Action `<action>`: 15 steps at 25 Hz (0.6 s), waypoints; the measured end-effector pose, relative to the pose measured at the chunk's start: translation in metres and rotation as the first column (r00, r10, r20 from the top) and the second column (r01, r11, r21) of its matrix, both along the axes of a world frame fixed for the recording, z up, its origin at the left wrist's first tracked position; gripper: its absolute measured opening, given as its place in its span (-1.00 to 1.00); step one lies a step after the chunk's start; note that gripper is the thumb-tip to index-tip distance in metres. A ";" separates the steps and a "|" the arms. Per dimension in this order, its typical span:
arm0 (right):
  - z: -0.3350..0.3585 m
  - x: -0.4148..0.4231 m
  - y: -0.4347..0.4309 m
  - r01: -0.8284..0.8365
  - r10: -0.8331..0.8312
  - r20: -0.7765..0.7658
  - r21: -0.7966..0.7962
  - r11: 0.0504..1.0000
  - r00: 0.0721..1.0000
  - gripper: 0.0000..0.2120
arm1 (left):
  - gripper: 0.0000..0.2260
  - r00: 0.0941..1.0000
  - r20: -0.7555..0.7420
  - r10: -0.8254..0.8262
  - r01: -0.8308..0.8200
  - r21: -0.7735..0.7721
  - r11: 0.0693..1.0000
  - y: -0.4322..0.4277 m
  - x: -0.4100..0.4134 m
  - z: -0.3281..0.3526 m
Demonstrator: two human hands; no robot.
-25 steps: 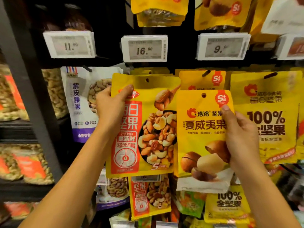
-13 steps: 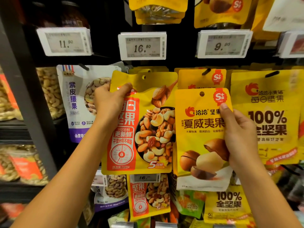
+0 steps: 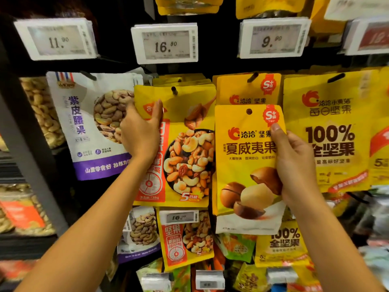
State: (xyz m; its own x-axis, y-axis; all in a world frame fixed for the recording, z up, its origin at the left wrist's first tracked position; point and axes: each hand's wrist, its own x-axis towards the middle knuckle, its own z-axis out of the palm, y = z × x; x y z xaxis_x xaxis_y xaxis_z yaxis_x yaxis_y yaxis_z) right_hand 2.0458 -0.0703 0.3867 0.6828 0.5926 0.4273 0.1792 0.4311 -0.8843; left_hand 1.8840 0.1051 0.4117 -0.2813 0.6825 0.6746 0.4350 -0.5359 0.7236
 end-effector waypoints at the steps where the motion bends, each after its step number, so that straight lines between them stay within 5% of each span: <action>1: -0.002 0.000 -0.002 -0.002 0.002 -0.008 -0.005 1.000 1.000 -0.75 | -0.53 1.000 0.003 -0.023 0.023 0.016 1.000 -0.001 0.000 -0.005; 3: -0.007 0.001 -0.008 -0.004 0.003 -0.011 -0.009 1.000 1.000 -0.75 | -0.46 0.999 -0.035 -0.007 0.010 0.075 0.997 -0.007 -0.003 -0.013; 6: -0.012 0.009 -0.020 -0.012 0.012 -0.007 -0.006 1.000 1.000 -0.73 | -0.59 0.970 -0.220 0.104 -0.012 0.383 0.924 -0.046 0.002 -0.030; 8: -0.015 0.015 -0.027 -0.021 0.021 0.004 -0.009 1.000 1.000 -0.71 | -0.77 0.919 -0.270 -0.287 0.369 0.337 0.866 -0.090 0.015 -0.047; 10: -0.020 0.020 -0.033 -0.030 0.031 0.029 -0.025 0.999 0.999 -0.71 | -0.84 0.694 -0.044 -0.719 0.720 0.031 0.693 -0.139 0.033 -0.055; 12: -0.026 0.026 -0.040 -0.048 0.051 0.047 -0.055 0.997 0.998 -0.72 | -0.82 0.528 0.275 -0.804 0.845 -0.072 0.530 -0.167 0.057 -0.064; 15: -0.026 0.036 -0.048 -0.079 0.083 0.040 -0.090 0.993 0.996 -0.74 | -0.79 0.571 0.373 -0.731 0.805 -0.080 0.587 -0.174 0.087 -0.060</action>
